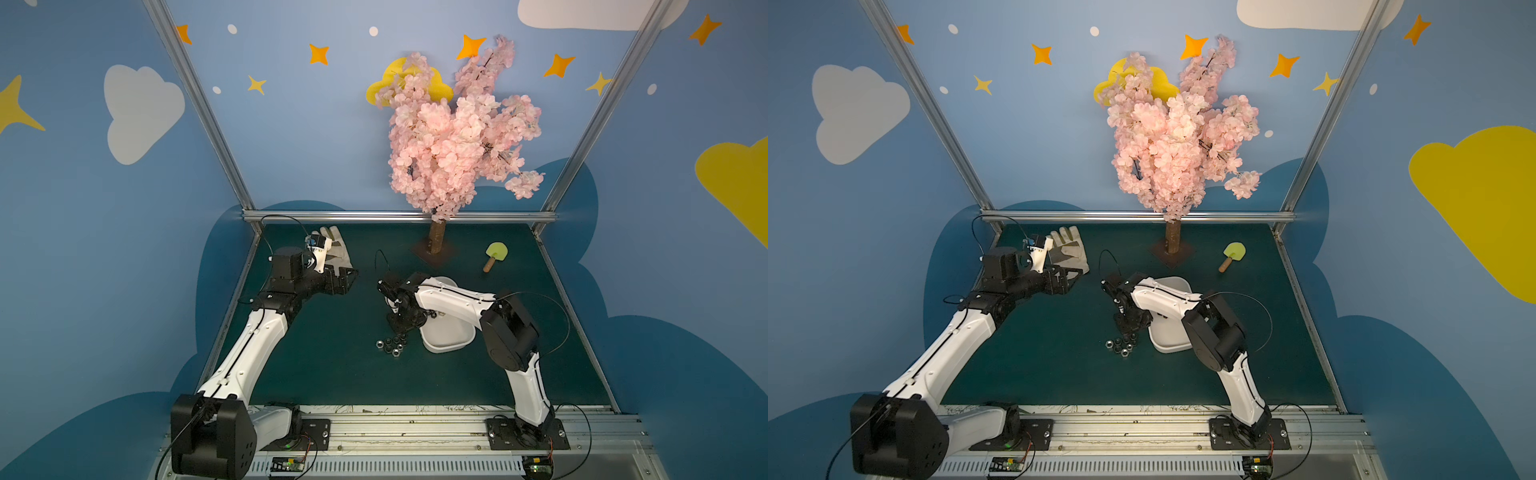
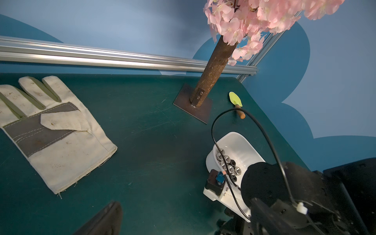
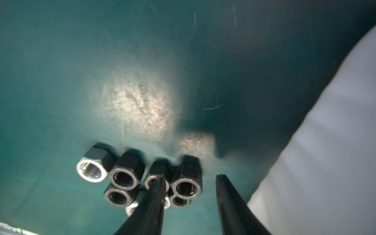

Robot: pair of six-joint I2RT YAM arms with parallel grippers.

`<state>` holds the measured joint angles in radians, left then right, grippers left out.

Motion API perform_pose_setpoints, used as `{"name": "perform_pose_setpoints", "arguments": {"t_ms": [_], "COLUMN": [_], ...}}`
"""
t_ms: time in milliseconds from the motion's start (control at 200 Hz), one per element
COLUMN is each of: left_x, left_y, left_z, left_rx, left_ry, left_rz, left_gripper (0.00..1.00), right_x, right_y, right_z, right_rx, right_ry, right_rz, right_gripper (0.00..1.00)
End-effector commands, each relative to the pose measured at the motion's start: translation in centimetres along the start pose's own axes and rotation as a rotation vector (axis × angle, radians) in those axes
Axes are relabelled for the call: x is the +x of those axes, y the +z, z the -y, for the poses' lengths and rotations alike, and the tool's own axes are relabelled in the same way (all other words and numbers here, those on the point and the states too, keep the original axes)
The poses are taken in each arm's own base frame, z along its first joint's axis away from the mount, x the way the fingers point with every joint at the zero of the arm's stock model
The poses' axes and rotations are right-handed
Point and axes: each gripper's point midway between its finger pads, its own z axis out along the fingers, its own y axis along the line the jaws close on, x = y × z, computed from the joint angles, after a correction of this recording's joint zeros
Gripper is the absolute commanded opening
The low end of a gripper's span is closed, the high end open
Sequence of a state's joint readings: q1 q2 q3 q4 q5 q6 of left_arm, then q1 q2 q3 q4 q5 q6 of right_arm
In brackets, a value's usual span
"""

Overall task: Put the nuts on the desktop into the storage box
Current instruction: Adjust the storage box at the center of the board.

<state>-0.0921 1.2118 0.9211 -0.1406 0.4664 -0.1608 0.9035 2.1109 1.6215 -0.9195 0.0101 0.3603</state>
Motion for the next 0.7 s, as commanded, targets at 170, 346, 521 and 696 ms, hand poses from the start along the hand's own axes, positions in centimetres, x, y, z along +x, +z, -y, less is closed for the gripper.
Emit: {"name": "perform_pose_setpoints", "arguments": {"t_ms": [170,346,521,696], "left_x": [-0.1,-0.1,-0.1,0.0], "left_y": [-0.4,-0.4,-0.6,-0.4], "left_z": [0.0,0.0,0.1,0.1], "left_rx": [-0.01,-0.011,-0.011,-0.007], "left_ry": [0.009,0.011,0.013,0.011], "left_rz": [0.008,0.01,0.012,0.011], "left_gripper": [1.0,1.0,1.0,1.0], "right_x": [1.5,2.2,2.6,3.1], "right_y": [1.0,1.7,2.1,1.8], "right_z": [0.6,0.5,0.3,0.4], "right_rx": [0.04,0.037,0.03,0.029], "right_ry": [0.015,0.015,0.021,0.026], "right_rz": [-0.07,-0.099,-0.109,-0.106], "right_gripper": [0.44,0.44,0.43,0.42]}}
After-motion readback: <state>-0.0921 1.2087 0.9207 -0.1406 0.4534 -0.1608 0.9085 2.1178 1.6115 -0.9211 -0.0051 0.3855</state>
